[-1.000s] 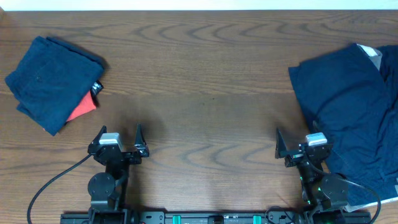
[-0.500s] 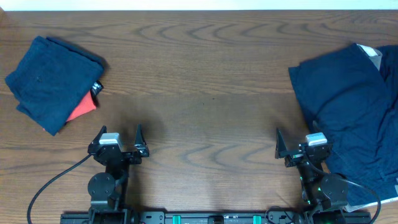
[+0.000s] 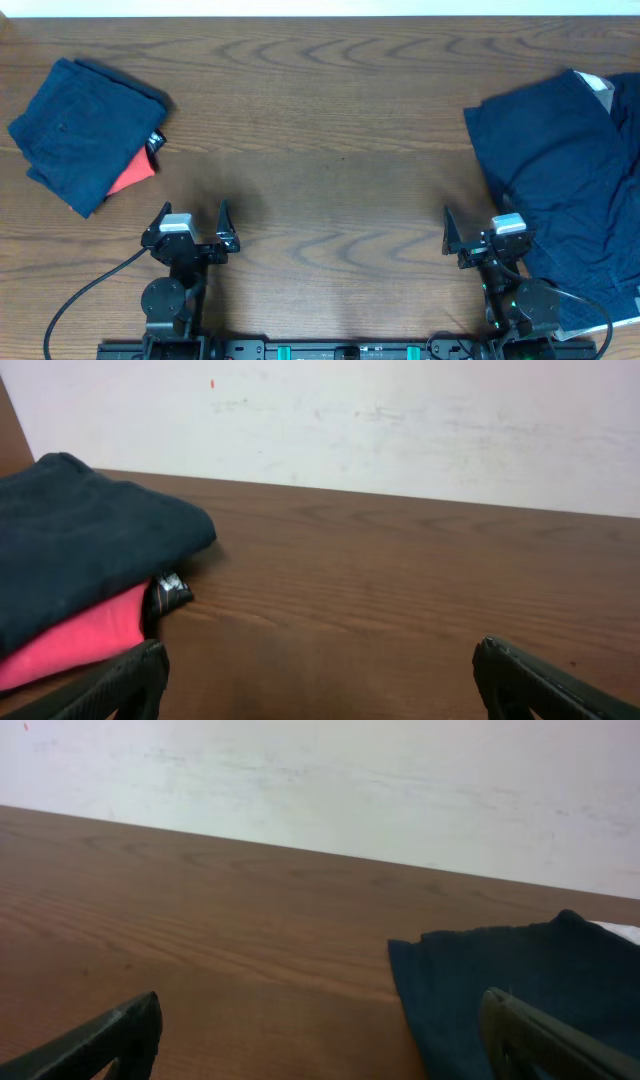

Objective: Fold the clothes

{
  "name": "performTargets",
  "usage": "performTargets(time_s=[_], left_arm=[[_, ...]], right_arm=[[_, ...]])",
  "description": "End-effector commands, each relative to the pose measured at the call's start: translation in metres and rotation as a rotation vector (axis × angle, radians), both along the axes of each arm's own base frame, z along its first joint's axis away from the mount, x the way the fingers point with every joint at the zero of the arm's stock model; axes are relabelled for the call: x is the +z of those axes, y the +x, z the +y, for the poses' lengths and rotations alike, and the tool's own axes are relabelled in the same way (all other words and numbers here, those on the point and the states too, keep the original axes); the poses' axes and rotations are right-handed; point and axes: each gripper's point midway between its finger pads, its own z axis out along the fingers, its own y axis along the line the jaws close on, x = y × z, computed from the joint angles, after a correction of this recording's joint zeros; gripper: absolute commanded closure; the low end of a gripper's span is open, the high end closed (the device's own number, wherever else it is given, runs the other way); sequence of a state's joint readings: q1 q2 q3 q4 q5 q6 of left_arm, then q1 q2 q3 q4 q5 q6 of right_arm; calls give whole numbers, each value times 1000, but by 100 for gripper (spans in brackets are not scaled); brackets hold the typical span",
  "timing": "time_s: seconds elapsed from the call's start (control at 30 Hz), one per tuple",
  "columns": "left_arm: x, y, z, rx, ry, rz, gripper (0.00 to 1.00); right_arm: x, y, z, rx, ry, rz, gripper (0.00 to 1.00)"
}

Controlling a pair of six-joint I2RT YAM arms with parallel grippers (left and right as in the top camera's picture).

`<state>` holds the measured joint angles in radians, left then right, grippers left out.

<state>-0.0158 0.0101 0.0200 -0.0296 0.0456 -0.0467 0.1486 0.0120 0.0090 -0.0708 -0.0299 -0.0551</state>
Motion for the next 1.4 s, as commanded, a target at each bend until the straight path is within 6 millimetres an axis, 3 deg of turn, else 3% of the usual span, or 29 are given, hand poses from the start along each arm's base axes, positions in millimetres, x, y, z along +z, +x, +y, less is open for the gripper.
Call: performTargets(time_s=[0.0,0.13,0.43,0.77,0.93,1.07,1.23,1.37], left_arm=[[-15,-1,5,22,22,47,2],[-14,-1,5,22,21,45,2],[8,0,5,31,-47,47,2],[30,22,1,25,-81,314,2],[38,39,-16,-59,-110,499,2],[30,41,-21,-76,-130,672,2],[8,40,-21,-68,-135,802,2],[-3,40,-21,-65,-136,848,2]], right_arm=[[0,-1,3,11,17,1,1],[-2,0,-1,-9,15,8,1],[2,5,-12,-81,-4,76,1],[5,37,-16,-112,-59,371,1],[-15,61,-18,-112,-83,649,1],[-39,77,-32,-157,-100,890,1],[-62,102,-42,-187,-103,989,1],[-86,109,-69,-310,-176,1029,6]])
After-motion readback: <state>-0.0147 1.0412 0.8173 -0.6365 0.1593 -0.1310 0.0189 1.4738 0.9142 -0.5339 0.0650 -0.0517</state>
